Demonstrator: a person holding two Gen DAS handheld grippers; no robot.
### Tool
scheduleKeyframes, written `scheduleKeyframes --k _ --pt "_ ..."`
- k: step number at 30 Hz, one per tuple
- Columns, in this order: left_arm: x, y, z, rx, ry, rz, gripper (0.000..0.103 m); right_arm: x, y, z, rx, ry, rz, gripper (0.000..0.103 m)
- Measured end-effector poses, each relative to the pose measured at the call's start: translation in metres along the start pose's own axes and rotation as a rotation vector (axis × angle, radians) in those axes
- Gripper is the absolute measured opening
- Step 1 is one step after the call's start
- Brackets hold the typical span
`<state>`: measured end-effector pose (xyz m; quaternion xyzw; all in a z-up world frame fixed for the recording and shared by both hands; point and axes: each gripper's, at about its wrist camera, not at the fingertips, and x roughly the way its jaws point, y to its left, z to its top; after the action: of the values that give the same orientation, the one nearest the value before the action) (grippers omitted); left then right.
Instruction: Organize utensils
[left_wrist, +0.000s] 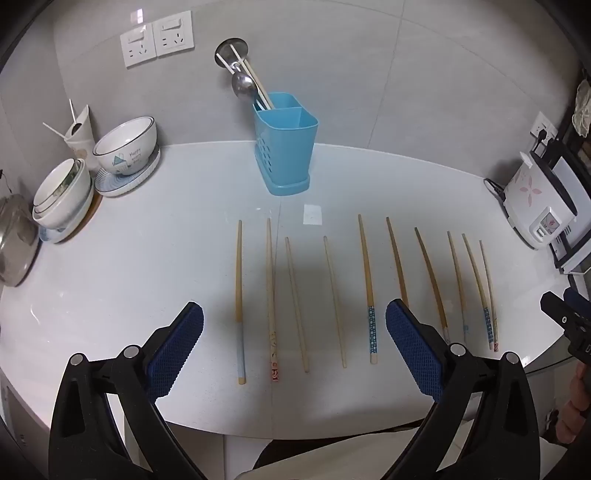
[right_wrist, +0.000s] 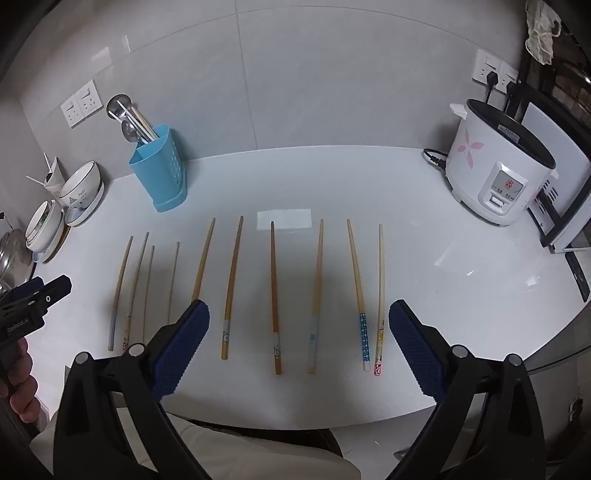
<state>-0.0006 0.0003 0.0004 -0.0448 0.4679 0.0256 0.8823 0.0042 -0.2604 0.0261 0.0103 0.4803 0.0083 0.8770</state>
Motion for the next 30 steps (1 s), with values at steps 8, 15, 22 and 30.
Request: scheduleKeyframes --k 8,15,22,30 --pt "0.0019 -0.0048 0.0055 0.009 0.028 -0.009 0.097 0.0008 0.0012 0.0001 -0.005 -0.004 -0.007 0.094" --pt "0.0027 -0.0076 -0.0006 0.012 0.011 -0.002 0.097 -0.0023 -0.0041 -0.0001 -0.005 -0.002 -0.003 0.094" --pt "0.003 -0.0064 -0.0014 0.022 0.012 -0.007 0.097 0.0029 0.0031 0.0003 -0.007 0.004 -0.01 0.094" --pt "0.0038 -0.0064 -0.0015 0.023 0.018 -0.008 0.097 0.0046 0.0031 0.0005 -0.005 0.004 -0.009 0.094"
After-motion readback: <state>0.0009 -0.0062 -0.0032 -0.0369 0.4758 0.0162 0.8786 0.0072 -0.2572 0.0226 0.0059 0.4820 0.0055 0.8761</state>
